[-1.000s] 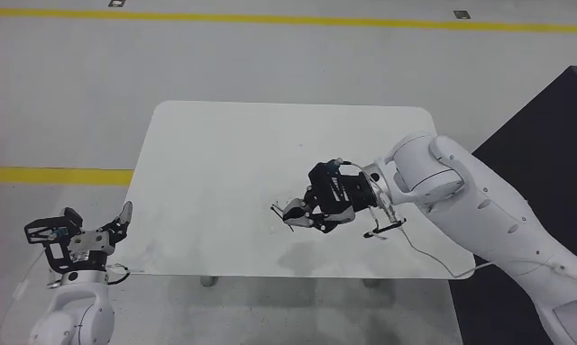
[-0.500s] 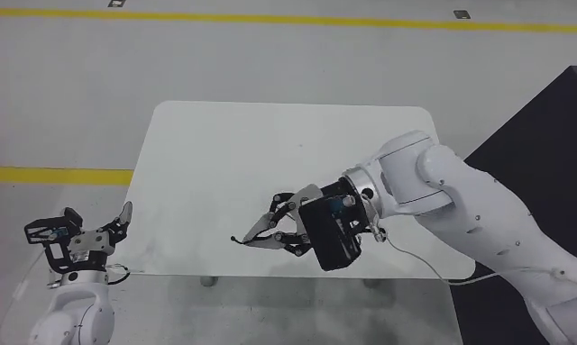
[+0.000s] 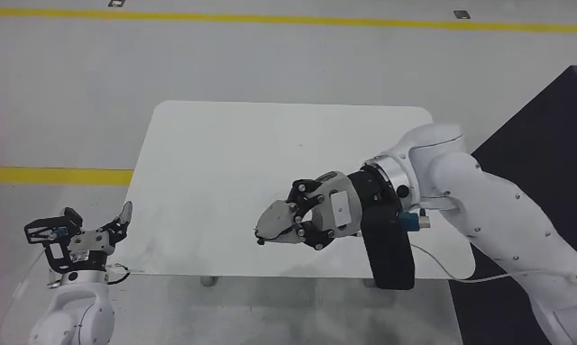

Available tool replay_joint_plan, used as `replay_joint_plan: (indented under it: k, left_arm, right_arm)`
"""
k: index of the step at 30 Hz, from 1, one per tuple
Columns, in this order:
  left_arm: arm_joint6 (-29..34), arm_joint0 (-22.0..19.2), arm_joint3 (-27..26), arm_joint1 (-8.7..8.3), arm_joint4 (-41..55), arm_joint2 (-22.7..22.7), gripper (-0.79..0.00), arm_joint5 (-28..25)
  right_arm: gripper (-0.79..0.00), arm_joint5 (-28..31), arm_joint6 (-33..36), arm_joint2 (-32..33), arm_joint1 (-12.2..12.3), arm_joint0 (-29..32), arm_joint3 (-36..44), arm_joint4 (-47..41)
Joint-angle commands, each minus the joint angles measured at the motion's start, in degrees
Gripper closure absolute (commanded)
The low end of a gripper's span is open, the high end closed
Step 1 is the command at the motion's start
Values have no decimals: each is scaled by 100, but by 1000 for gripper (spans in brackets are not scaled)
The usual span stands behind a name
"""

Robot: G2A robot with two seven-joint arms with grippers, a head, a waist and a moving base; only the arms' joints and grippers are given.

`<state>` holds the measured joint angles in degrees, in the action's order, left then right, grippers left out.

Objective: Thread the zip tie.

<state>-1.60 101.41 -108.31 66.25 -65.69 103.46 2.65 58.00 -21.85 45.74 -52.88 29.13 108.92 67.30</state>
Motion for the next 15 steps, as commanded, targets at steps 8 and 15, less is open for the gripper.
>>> replay_joint_plan:
  k: [8,15]
  left_arm:
    - [0,0,0,0,0,0,-785,0]
    - [0,0,0,0,0,0,-785,0]
  right_arm:
    - [0,0,1142,-925,4,-310,-694,-2064]
    - [0,0,2731,-1927,-138,-1071,-982,-4271]
